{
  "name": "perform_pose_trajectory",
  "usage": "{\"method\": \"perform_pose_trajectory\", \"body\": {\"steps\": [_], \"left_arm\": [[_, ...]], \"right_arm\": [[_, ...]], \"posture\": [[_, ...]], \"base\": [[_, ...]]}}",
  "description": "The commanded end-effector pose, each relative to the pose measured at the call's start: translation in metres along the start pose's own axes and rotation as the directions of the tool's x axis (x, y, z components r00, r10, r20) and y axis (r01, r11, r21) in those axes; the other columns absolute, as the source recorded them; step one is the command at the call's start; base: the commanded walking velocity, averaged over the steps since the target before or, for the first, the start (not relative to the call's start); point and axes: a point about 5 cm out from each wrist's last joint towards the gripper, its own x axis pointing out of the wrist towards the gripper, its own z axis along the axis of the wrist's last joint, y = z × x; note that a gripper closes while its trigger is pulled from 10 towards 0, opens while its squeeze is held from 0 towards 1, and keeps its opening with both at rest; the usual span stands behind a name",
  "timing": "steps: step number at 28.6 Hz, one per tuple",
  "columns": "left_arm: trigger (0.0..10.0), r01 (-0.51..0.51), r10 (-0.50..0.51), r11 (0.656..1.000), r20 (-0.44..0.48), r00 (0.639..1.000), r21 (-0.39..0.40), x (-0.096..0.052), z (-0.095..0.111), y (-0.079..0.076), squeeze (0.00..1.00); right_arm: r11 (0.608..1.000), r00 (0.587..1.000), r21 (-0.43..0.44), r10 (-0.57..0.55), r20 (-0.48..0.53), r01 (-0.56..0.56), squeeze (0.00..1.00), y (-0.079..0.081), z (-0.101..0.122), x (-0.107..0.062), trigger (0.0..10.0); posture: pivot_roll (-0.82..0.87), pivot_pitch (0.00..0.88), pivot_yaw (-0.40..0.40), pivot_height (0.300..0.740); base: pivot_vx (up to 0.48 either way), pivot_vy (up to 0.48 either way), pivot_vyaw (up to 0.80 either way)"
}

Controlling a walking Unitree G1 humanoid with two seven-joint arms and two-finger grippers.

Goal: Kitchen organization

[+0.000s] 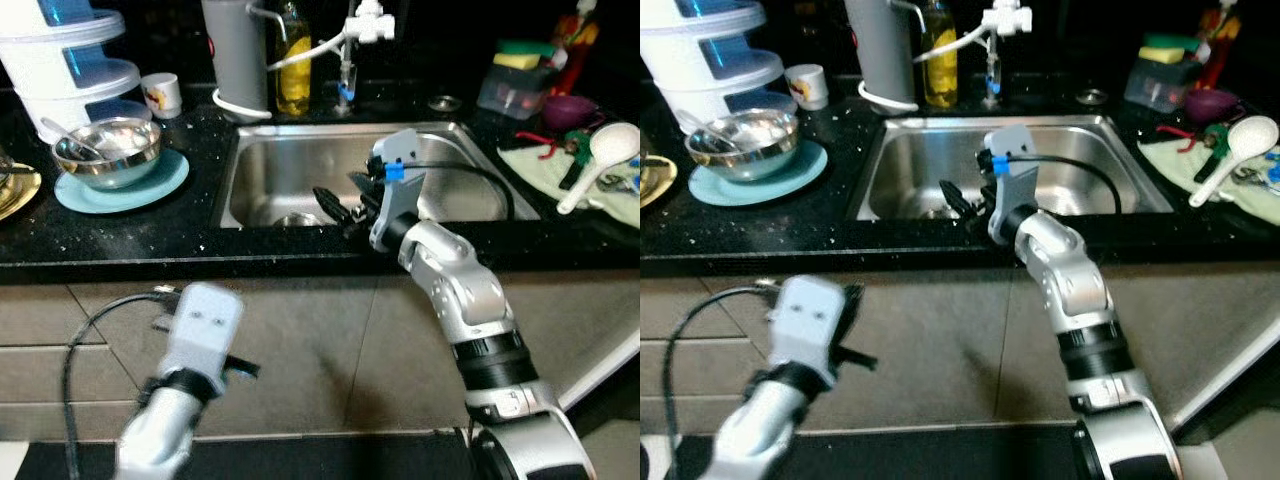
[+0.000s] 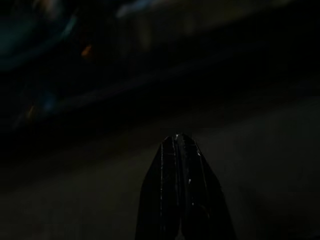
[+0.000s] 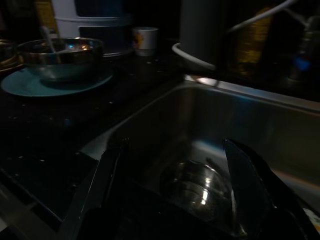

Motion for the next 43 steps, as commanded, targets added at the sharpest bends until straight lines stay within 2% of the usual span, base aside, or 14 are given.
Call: {"method": "perform_pose_trajectory", "body": {"steps": [1, 8, 10, 12, 14, 19, 22, 24, 27, 30, 32, 33, 36, 43], "left_arm": [[10.0, -0.042, 0.041, 0.999, -0.033, 0.999, -0.026, -0.002, -0.011, 0.013, 0.0], [10.0, -0.076, 0.055, 0.993, -0.21, 0.976, -0.093, -0.013, -0.064, 0.026, 0.0], [10.0, -0.057, -0.017, 0.981, -0.375, 0.927, -0.186, -0.027, -0.105, 0.015, 0.0], [10.0, -0.099, -0.025, 0.962, -0.446, 0.894, -0.253, -0.037, -0.125, 0.013, 0.0], [10.0, -0.115, -0.014, 0.966, -0.493, 0.87, -0.23, -0.047, -0.136, 0.013, 0.0], [10.0, -0.121, -0.011, 0.971, -0.548, 0.836, -0.205, -0.057, -0.149, 0.012, 0.0], [10.0, -0.156, -0.009, 0.954, -0.545, 0.839, -0.255, -0.06, -0.151, 0.012, 0.0], [10.0, -0.156, -0.087, 0.905, -0.532, 0.843, -0.396, -0.059, -0.156, 0.007, 0.0], [10.0, -0.187, -0.114, 0.854, -0.525, 0.844, -0.486, -0.06, -0.16, 0.008, 0.0], [10.0, -0.178, -0.127, 0.829, -0.487, 0.864, -0.53, -0.058, -0.16, 0.01, 0.0], [10.0, -0.176, -0.126, 0.826, -0.48, 0.868, -0.536, -0.057, -0.16, 0.01, 0.0], [10.0, -0.139, -0.134, 0.855, -0.471, 0.872, -0.5, -0.056, -0.159, 0.01, 0.0], [10.0, -0.12, -0.14, 0.867, -0.468, 0.873, -0.483, -0.056, -0.159, 0.01, 0.0], [10.0, -0.102, -0.144, 0.868, -0.442, 0.885, -0.486, -0.056, -0.159, 0.012, 0.0]], "right_arm": [[1.0, 1.0, 0.005, -0.011, 0.019, 0.011, 0.0, -0.005, 0.002, -0.002, 10.0], [1.0, 0.999, 0.001, -0.008, 0.038, 0.008, 0.0, -0.004, 0.008, 0.001, 10.0], [1.0, 0.999, -0.009, -0.003, 0.049, 0.003, 0.0, -0.004, 0.011, 0.001, 10.0], [1.0, 0.999, -0.027, 0.0, 0.051, 0.001, 0.0, -0.004, 0.013, 0.0, 10.0], [0.999, 0.998, -0.033, 0.004, 0.063, -0.002, 0.0, -0.005, 0.016, -0.001, 10.0], [0.999, 0.998, -0.041, 0.016, 0.065, -0.014, 0.0, -0.005, 0.018, -0.001, 10.0], [0.998, 0.997, -0.05, 0.035, 0.063, -0.032, 0.0, -0.003, 0.018, -0.001, 10.0], [0.997, 0.995, -0.054, 0.064, 0.075, -0.06, 0.0, 0.002, 0.021, 0.002, 10.0], [0.996, 0.993, -0.062, 0.077, 0.086, -0.071, 0.0, 0.004, 0.024, 0.004, 10.0], [0.995, 0.992, -0.063, 0.082, 0.098, -0.076, 0.0, 0.006, 0.027, 0.006, 10.0], [0.995, 0.992, -0.064, 0.083, 0.1, -0.076, 0.0, 0.006, 0.028, 0.007, 10.0], [0.995, 0.99, -0.062, 0.089, 0.106, -0.083, 0.0, 0.007, 0.029, 0.008, 10.0], [0.994, 0.99, -0.061, 0.093, 0.109, -0.086, 0.0, 0.008, 0.03, 0.008, 10.0], [0.994, 0.987, -0.037, 0.105, 0.122, -0.101, 0.0, 0.015, 0.027, 0.01, 10.0]], "posture": [[0.08, 0.0, -0.022, 0.74], [0.07, 0.0, -0.016, 0.74], [0.05, 0.0, -0.006, 0.74], [0.04, 0.0, -0.001, 0.74], [0.04, 0.0, -0.004, 0.74], [0.04, 0.0, -0.007, 0.74], [0.05, 0.0, -0.012, 0.74], [0.06, 0.0, -0.013, 0.74], [0.06, 0.0, -0.012, 0.74], [0.06, 0.0, -0.013, 0.74], [0.06, 0.0, -0.012, 0.74], [0.06, 0.0, -0.01, 0.74], [0.07, 0.0, -0.01, 0.74], [0.08, 0.0, -0.011, 0.74]], "base": [[0.0, 0.0, 0.0], [0.0, 0.0, 0.0], [0.0, 0.0, 0.0], [0.0, 0.0, 0.0], [0.0, 0.0, 0.28], [0.0, 0.0, 0.75], [0.0, 0.0, 0.8], [0.0, 0.0, 0.8], [0.0, 0.0, 0.8], [0.0, 0.0, 0.8], [0.0, 0.0, 0.8], [0.0, 0.0, 0.8], [0.0, 0.0, 0.8], [0.0, 0.0, 0.8]]}}
